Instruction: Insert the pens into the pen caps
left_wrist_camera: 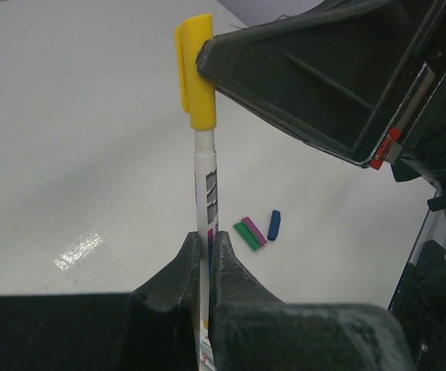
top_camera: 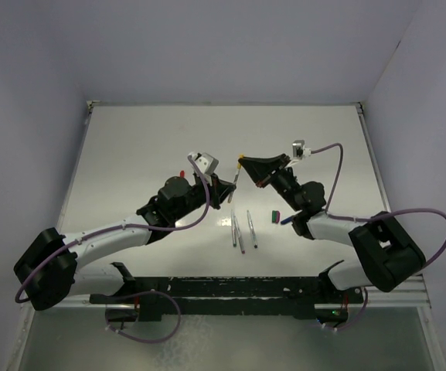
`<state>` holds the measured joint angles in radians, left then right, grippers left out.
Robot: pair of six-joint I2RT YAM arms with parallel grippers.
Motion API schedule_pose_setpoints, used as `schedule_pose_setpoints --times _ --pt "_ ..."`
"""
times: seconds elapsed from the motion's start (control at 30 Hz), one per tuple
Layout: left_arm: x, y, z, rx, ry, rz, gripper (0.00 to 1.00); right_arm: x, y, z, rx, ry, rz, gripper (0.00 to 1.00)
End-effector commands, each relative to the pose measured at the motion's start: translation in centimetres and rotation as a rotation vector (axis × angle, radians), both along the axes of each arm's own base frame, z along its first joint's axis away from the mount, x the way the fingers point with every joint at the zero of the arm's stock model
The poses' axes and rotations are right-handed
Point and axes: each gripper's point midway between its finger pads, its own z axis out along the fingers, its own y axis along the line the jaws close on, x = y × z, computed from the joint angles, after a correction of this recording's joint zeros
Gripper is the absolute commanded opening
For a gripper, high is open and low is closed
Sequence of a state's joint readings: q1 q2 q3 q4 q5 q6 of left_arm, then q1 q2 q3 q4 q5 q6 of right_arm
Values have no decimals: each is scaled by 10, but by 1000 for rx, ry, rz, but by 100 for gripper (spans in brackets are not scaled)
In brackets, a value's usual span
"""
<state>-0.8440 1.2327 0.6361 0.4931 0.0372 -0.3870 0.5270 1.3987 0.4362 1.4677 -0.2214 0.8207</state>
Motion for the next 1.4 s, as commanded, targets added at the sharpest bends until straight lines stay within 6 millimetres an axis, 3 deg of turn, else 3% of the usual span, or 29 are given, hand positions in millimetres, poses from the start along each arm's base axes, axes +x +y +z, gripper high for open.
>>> schedule_pose_setpoints --times 0.0,0.27,0.57,1.03,1.37 --pt "8 -2 50 -132 -81 29 0 -10 6 13 28 -54 49 0" --pt "14 6 71 -211 -132 86 0 -17 24 -8 -29 2 151 0" --pt "31 14 95 -219 -184 159 0 -22 42 -53 -149 117 213 0" --pt "43 31 158 -277 -360 252 0 -37 69 -101 -402 173 224 0" --pt "44 55 201 -323 -479 328 0 -37 70 -139 -522 288 208 0"
